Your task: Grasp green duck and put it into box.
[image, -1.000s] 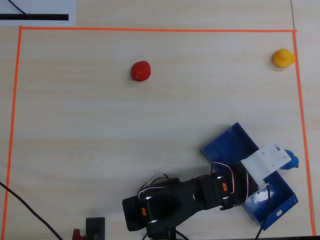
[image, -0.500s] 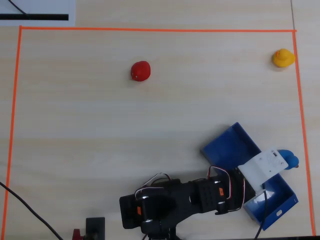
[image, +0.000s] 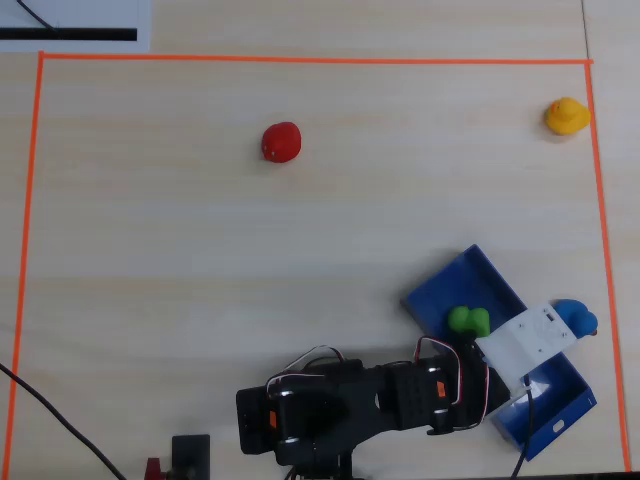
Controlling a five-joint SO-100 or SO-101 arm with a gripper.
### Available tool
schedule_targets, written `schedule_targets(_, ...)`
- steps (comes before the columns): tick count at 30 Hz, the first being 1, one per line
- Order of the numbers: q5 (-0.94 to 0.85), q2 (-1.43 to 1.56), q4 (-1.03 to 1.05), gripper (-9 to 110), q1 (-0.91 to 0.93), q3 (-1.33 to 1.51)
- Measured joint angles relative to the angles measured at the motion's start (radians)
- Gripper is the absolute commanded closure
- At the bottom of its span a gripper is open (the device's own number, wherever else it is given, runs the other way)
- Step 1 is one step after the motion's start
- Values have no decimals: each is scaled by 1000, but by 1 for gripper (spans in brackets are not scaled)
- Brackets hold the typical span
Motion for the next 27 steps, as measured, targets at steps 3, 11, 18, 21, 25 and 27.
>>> schedule_targets(3,61,0,29,87,-38,-44)
schedule_targets(11,348,-149,356,101,-442,-555)
schedule_targets(18,436,-253,785,101,-940,-1046)
schedule_targets(21,437,-153,790,101,-1123,-1049)
schedule_targets(25,437,77,664,101,-1319,-798)
schedule_targets(27,428,201,586,101,-1381,-575)
